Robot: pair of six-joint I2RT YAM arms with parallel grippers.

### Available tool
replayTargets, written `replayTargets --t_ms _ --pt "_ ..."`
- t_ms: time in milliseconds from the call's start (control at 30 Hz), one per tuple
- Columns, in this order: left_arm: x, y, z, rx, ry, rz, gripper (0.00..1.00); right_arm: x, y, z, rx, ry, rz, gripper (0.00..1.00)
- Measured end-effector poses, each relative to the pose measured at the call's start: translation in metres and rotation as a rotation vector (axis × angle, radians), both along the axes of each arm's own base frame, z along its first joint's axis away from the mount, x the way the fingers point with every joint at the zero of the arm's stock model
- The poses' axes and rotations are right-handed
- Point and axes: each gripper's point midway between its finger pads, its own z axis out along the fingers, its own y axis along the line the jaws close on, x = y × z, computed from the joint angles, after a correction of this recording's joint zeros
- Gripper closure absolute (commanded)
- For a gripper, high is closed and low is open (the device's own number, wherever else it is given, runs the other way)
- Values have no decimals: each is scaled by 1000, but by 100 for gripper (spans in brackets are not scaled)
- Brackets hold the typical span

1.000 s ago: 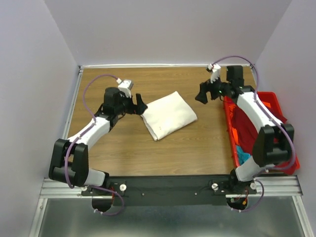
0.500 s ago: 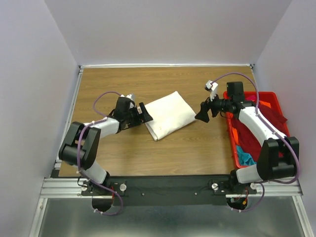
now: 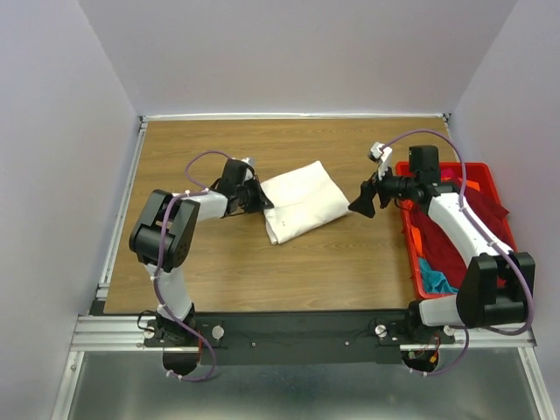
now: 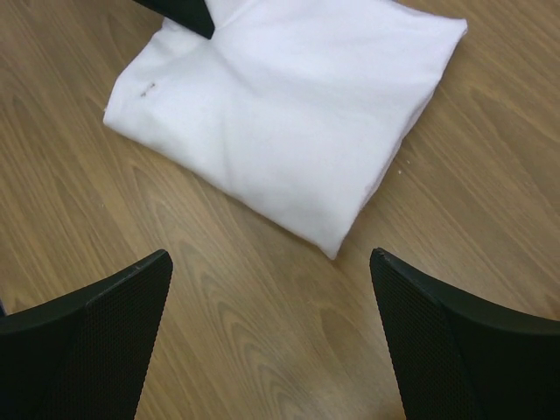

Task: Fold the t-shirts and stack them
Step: Neatly place the folded tshirt to the corner

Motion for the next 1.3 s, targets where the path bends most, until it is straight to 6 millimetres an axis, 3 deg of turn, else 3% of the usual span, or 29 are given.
replayTargets --t_ms 67,167,400,433,567,600,700,767,933,1100,1300 --pt "7 6 2 1 -28 -41 100 0 -1 5 3 -16 0 0" --pt "25 34 11 45 -84 -87 100 -1 -2 9 5 -31 -1 0" --pt "128 144 73 288 -274 -42 100 -3 -2 12 12 -39 5 0" --pt "145 173 77 349 -281 -9 100 -3 -1 13 14 -40 6 0" --pt "172 236 64 480 -233 44 100 -5 0 17 22 -51 14 0" --pt "182 257 53 522 -207 64 100 -6 0 19 26 -57 18 0" --pt "194 294 24 601 -125 89 100 -7 2 23 34 -64 26 0" --pt "201 310 9 647 -86 98 100 -8 2 24 38 -64 30 0" --pt "221 336 15 721 -99 134 100 -9 3 24 42 -66 36 0" --pt "226 365 11 748 -92 188 98 -10 4 24 45 -66 43 0" --pt "232 404 22 797 -112 290 78 -11 5 25 49 -65 50 0"
